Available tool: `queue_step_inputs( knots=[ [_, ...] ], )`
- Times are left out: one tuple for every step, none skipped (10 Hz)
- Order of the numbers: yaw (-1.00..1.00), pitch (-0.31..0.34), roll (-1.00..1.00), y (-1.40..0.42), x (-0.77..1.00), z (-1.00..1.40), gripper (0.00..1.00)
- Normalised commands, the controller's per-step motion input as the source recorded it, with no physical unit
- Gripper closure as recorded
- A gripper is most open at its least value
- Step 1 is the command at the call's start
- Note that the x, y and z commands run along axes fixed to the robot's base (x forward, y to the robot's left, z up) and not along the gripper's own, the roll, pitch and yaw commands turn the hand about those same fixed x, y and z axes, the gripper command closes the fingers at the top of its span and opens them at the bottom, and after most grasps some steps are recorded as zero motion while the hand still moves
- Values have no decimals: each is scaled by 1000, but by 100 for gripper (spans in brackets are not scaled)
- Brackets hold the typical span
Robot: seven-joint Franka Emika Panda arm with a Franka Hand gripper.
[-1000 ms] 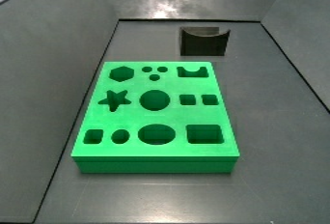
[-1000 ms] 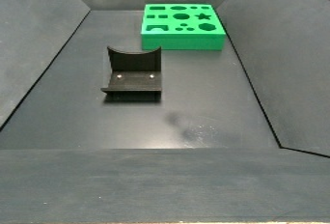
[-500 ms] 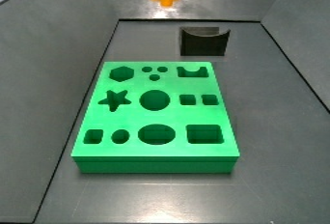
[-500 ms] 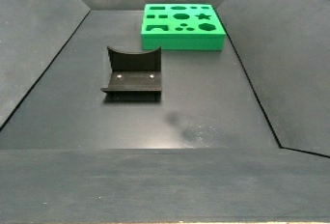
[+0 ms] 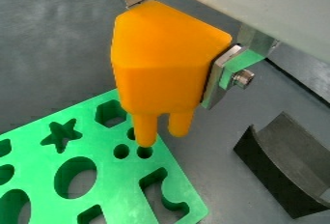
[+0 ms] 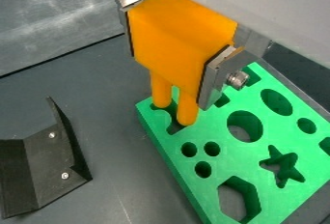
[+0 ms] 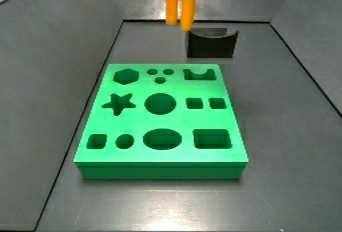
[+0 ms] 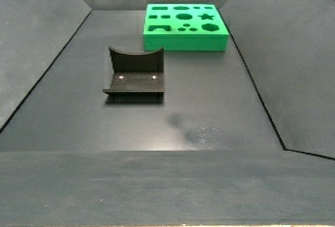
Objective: Pick up the 3 prong object. Move up. Move to above the board. Insert the 3 prong object.
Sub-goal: Insert the 3 prong object.
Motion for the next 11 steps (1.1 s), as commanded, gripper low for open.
queue_step_inputs(
  knots=[
    [-86,-130,10,-83,9,-397,100],
    [-917,-51,150,0,143,-414,100],
    [-1000,-66,134,0,29,-411,100],
    [-983,-96,121,0,89,-391,100],
    [-814,-51,103,0,0,-331,100],
    [0,-1,0,0,0,-29,100],
    [0,0,13,6,0,-34,100],
    [0,-86,57,-49,-151,-414,100],
    [29,-110,116,-114,-149,-500,100],
    [0,-111,123,-186,-163,-446,100],
    [0,-120,80,-206,-123,-389,100]
  ],
)
